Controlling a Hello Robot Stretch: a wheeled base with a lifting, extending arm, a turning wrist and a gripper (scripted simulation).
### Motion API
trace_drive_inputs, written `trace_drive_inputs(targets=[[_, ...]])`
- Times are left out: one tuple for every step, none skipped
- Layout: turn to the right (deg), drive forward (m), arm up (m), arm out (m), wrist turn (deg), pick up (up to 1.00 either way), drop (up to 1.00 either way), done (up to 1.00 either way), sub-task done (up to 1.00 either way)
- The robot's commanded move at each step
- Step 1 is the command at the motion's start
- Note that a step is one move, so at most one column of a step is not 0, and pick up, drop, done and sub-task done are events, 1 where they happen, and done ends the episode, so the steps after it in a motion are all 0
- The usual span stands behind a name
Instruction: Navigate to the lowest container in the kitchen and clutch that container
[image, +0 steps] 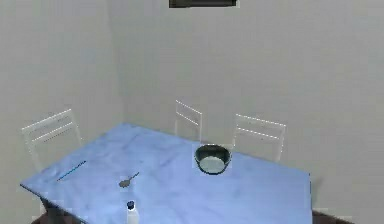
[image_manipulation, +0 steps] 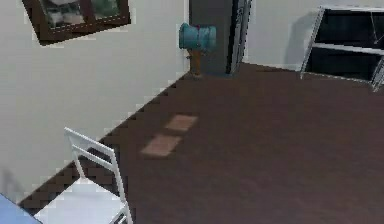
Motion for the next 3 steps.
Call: trace_drive_inputs(targets=[[-45.0,0.00,0.00,0.00,0.0,0.00,0.00,0.00,0.00],[-33.0,0.00,0.00,0.00,0.0,0.00,0.00,0.00,0.00],[24.0,0.00,0.00,0.00,0.0,0.00,0.00,0.00,0.00]])
